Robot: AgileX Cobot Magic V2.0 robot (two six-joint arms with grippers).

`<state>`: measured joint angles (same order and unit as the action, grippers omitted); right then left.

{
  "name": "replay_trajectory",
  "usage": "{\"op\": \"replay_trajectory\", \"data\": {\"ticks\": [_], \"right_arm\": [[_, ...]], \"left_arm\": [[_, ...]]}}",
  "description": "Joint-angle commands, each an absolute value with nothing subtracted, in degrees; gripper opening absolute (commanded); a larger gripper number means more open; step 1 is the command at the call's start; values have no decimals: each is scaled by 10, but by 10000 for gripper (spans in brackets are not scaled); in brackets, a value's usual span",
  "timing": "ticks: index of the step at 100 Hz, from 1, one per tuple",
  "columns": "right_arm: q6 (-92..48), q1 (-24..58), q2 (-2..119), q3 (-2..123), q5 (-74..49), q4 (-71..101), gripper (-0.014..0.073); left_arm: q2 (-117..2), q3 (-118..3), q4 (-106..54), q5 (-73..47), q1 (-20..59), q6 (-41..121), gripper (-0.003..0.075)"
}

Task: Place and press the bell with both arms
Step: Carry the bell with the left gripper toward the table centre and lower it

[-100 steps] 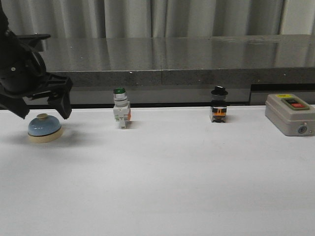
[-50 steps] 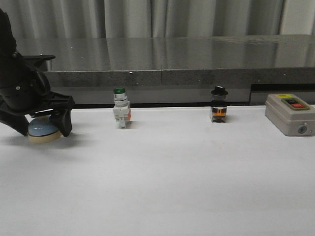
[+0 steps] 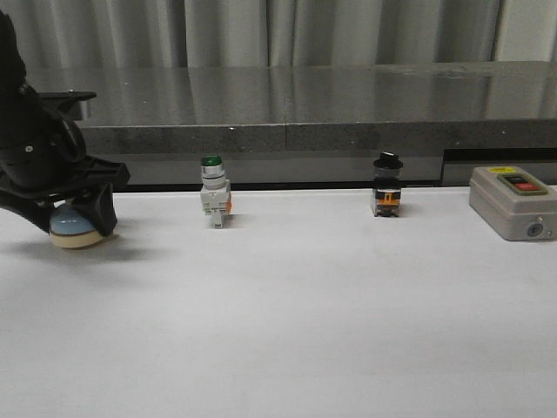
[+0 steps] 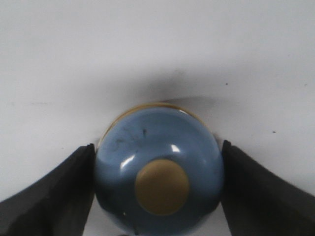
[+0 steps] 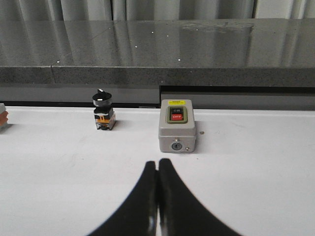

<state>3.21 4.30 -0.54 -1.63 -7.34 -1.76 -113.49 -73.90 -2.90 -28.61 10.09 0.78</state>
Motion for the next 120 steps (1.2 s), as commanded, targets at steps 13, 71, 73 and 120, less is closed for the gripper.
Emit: {"op": "replay_trajectory", "data": {"ticks": [13,71,73,120], "right_arm": [[27,39,-17,-7,-21,-22,-60],[27,39,-17,-7,-21,-22,-60],[27,39,-17,-7,-21,-22,-60],[27,39,-17,-7,-21,-22,-60]], "left_arm": [[-1016,-755,-29,-287,116,7,228],[-984,-762,-28,-273,369,7,228],[-991,-767,-26,-273,374,7,228],[-1135,-846,-22,-289,426,7,230]]}}
